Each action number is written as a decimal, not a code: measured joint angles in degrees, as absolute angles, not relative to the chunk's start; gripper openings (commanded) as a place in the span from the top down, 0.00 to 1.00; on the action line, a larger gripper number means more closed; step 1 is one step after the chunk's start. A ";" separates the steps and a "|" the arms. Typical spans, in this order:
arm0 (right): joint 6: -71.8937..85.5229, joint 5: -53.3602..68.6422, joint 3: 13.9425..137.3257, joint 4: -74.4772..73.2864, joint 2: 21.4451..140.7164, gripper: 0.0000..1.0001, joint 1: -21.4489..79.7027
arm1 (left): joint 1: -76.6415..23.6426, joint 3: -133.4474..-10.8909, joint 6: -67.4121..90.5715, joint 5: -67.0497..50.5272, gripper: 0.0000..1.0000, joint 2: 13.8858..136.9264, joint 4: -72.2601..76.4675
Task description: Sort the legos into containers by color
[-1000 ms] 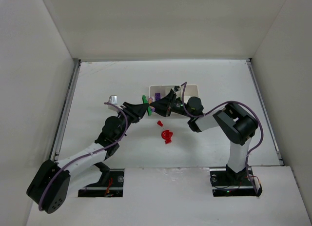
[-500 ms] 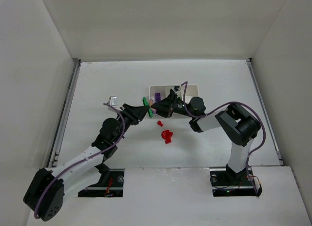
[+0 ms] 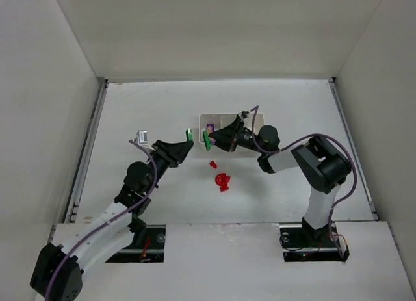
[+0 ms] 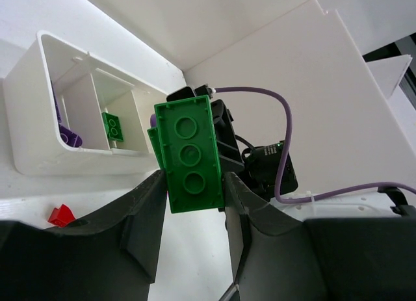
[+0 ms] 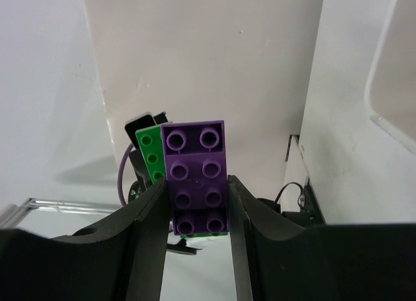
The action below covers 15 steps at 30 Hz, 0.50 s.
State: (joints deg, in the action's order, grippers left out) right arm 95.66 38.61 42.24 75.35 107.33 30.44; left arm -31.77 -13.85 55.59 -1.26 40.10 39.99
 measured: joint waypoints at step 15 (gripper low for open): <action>86.89 37.95 34.30 73.30 94.83 0.69 26.30 | -35.11 -19.03 52.84 -1.23 0.87 53.69 39.20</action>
